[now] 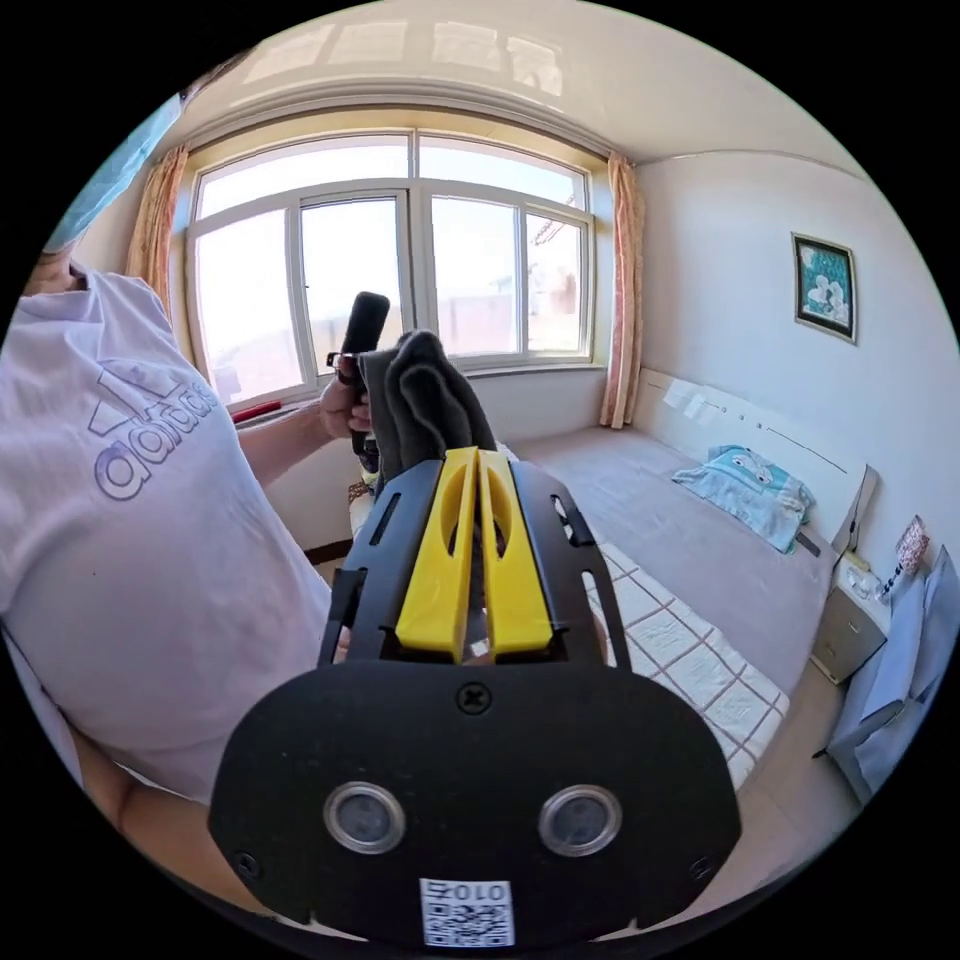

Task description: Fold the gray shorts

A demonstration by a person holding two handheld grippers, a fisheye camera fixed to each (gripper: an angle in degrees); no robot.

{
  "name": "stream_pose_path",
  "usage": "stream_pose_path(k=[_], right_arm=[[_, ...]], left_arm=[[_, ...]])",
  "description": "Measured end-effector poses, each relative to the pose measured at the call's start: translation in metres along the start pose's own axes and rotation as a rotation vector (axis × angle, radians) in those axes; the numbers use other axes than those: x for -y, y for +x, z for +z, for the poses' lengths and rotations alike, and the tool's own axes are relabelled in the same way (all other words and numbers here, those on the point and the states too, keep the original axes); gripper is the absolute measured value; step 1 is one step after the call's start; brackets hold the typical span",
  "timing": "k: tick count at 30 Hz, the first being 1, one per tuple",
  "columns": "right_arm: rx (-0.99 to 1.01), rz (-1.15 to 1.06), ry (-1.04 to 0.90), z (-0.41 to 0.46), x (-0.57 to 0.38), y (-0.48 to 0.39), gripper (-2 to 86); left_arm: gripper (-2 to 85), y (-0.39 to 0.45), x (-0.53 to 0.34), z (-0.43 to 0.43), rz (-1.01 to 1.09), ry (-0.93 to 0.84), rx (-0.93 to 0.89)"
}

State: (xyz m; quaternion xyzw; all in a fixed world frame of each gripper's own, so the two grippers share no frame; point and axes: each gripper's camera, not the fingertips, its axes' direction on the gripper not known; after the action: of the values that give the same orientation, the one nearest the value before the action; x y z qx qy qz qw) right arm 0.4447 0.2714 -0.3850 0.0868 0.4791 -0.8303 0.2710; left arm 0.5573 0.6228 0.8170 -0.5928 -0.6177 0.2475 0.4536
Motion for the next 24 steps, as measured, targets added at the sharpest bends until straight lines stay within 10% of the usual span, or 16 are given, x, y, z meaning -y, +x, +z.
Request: stream_pose_path(k=[14,24], right_arm=[[0.254,0.020,0.127,0.037,-0.024,0.040,7.8],[0.072,0.028,0.131,-0.019,0.062,0.064,4.3]], left_arm=[[0.2,0.007,0.003,-0.047,0.174,0.047,-0.053],[0.0,-0.021,-0.072,-0.076,-0.098,0.089,0.059]])
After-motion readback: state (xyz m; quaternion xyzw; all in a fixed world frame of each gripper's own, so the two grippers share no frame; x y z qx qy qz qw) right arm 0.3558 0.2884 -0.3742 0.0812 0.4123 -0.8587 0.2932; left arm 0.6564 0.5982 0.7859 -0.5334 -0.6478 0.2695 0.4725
